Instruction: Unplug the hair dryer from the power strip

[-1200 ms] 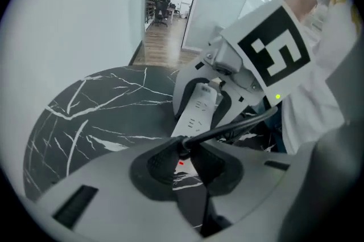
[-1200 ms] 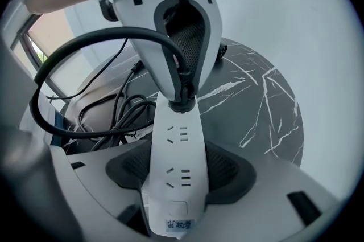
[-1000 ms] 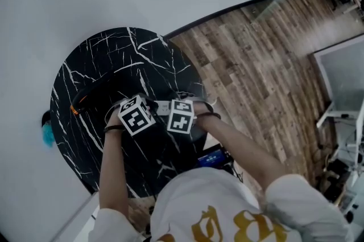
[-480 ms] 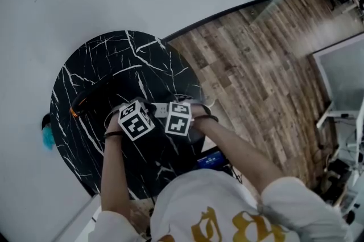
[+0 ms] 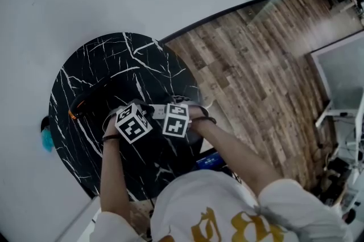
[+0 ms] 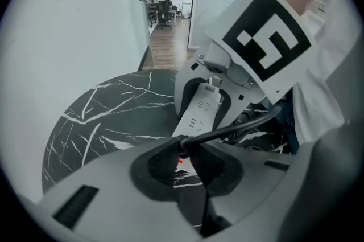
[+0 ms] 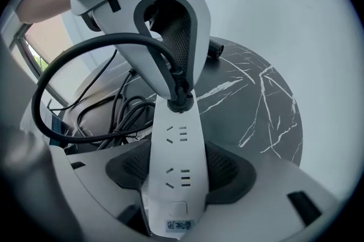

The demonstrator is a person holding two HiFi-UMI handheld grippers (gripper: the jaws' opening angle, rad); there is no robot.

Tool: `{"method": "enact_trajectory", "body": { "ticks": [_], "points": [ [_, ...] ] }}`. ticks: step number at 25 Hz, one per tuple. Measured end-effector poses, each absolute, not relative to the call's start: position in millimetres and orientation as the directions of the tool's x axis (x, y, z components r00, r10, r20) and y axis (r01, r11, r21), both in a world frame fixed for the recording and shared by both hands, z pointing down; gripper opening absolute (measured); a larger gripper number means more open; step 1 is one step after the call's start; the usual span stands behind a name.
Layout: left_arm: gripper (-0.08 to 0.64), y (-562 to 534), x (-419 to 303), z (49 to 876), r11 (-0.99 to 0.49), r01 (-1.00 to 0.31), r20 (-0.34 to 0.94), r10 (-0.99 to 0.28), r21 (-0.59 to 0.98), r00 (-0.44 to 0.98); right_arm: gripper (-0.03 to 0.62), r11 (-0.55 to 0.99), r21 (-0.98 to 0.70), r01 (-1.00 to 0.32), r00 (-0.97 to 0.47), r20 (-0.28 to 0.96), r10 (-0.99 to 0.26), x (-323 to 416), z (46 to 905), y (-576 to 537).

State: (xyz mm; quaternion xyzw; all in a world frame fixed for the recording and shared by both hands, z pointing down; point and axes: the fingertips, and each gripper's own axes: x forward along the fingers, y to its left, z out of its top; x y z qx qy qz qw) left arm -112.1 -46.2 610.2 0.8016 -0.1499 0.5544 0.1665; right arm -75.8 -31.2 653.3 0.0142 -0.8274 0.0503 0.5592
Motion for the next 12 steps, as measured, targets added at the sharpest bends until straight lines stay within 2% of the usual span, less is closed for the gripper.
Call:
{"method": "enact_trajectory", "body": {
  "ticks": [7,12],
  "points": [
    [0.058,-49.3,-113.7,608.6,-0.878,-0.422,0.922,0.054,0.228,0.384,0.268,0.995,-0.059,-0.081,-0.379,0.925,0.024,-75.8,653.5,-30.4],
    [0.057,-45.0,-112.5,609.2,-0.897,-0.43,0.946,-0.05,0.098,0.321,0.268,0.995,-0.062,-0.084,-0.377,0.926,0.026,-75.7,653.4,-30.6]
  ]
}}
